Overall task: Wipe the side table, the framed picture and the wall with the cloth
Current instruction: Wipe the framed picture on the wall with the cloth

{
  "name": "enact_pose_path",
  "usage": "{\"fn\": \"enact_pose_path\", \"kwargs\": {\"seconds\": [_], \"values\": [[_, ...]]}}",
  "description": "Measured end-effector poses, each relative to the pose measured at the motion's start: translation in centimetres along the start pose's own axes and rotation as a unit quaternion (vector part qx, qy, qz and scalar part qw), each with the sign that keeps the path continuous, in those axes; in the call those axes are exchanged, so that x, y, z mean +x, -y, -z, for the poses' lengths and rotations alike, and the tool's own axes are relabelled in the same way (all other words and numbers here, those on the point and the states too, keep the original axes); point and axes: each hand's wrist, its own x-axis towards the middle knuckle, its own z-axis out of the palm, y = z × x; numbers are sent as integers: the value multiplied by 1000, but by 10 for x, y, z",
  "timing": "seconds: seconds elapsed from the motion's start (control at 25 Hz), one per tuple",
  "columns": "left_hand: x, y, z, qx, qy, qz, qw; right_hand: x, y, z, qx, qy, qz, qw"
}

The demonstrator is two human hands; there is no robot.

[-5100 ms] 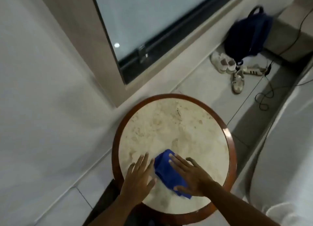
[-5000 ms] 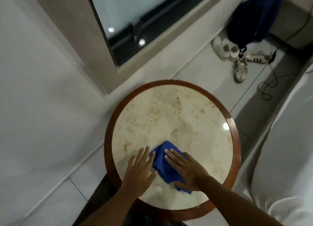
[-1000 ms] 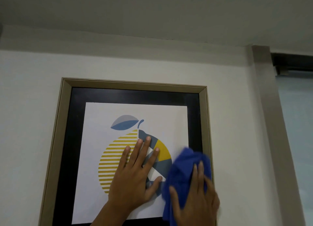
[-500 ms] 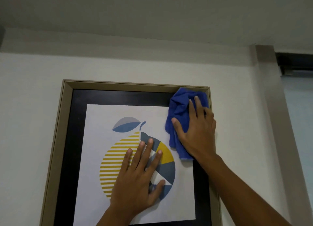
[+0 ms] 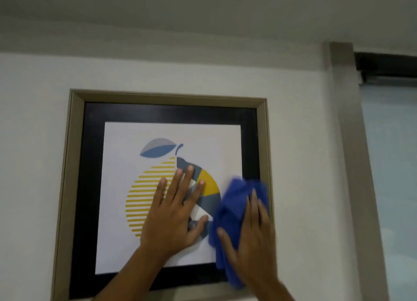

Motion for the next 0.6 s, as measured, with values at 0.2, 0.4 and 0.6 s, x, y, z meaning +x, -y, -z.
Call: {"fn": "enact_pose_path", "kwargs": {"seconds": [0.2, 0.4, 0.6], "values": [[2, 1, 0, 14, 8, -6, 1000, 169, 27, 26, 1, -50, -6, 999], [2, 2, -4, 11, 6, -4, 1000, 150, 29, 11, 11, -102, -4, 995], [7, 2, 4, 4, 16, 0, 1000, -9, 17, -2, -20, 7, -48, 999]]}}
